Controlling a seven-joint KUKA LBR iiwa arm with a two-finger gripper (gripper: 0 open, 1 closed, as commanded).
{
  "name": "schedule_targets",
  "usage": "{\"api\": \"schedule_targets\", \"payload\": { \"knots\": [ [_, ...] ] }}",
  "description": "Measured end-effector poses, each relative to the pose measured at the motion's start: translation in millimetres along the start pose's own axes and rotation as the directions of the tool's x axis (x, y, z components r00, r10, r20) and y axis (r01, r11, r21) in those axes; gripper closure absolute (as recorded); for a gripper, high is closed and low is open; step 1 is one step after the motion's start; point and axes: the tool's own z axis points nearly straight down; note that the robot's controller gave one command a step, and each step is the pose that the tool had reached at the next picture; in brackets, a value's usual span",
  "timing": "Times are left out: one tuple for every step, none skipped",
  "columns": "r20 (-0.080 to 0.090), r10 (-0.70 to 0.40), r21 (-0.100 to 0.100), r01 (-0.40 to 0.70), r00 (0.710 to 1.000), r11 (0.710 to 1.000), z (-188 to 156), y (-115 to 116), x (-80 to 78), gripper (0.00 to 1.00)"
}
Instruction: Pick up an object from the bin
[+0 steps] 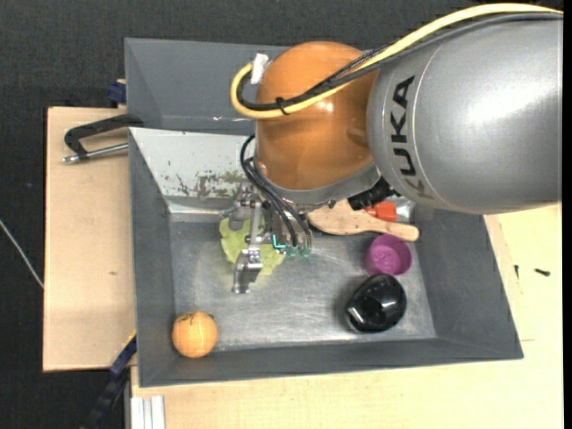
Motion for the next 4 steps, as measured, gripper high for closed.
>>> {"api": "schedule_targets", "payload": {
  "knots": [
    [0.008,0.004,-0.002,-0.004,1.0,1.0,-5,-1,-1.8,0.0],
    [0.012,-0.083,-0.001,0.083,0.996,0.997,56,-26,-28.5,0.0],
    [0.014,-0.056,-0.003,0.056,0.998,0.998,136,-38,-64.0,0.0],
    [0.024,-0.23,-0.006,0.231,0.973,0.973,164,-56,-84.0,0.0]
  ]
}}
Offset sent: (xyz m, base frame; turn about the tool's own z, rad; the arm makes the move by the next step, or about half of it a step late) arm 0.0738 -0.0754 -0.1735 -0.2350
